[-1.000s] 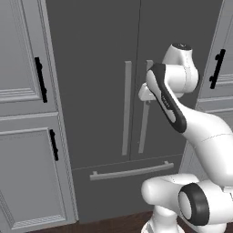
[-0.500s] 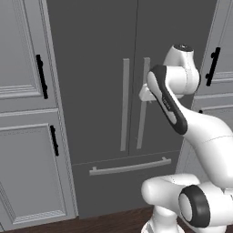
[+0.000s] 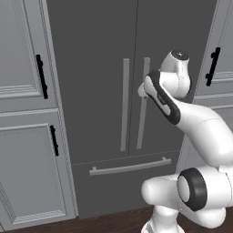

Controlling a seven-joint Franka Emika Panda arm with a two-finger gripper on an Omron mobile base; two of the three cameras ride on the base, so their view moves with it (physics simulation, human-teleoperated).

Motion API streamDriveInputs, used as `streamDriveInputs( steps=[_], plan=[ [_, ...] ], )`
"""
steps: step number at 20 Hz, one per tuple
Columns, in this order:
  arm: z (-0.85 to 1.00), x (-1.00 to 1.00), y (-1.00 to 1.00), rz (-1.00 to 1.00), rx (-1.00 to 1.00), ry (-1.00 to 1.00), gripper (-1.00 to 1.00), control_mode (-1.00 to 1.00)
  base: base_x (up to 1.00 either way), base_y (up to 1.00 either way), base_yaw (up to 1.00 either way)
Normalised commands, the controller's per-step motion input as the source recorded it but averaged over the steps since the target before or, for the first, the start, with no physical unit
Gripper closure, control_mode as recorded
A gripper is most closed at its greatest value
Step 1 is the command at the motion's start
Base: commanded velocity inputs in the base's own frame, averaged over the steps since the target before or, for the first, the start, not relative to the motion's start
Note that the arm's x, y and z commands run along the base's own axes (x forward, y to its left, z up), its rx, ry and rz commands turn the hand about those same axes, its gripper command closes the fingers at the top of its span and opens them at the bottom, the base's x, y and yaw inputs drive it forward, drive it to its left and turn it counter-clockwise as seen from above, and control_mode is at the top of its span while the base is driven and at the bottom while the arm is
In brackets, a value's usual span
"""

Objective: Take the strawberry from the fridge and place it on top of the pancake, located on the dining counter.

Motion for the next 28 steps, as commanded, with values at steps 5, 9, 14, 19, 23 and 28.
streamDriveInputs(
  steps=[5, 9, 14, 19, 23, 28],
  plan=[
    [-0.13, 0.45, -0.12, -0.03, -0.07, -0.20, -1.00, -1.00, 0.00, 0.00, 0.00],
    [-0.04, 0.62, -0.01, -0.11, -0.02, 0.00, -1.00, -1.00, 0.00, 0.00, 0.00],
    [-0.03, 0.68, -0.06, -0.06, 0.00, 0.00, -1.00, -1.00, 0.00, 0.00, 0.00],
    [-0.18, 0.59, -0.03, 0.00, 0.00, -0.04, -1.00, -1.00, 0.00, 0.00, 0.00],
    [-0.25, 0.38, 0.00, 0.00, 0.00, -0.14, -1.00, -1.00, 0.00, 0.00, 0.00],
    [-0.11, 0.52, 0.00, 0.00, 0.00, -0.04, -1.00, -1.00, 0.00, 0.00, 0.00]
  ],
)
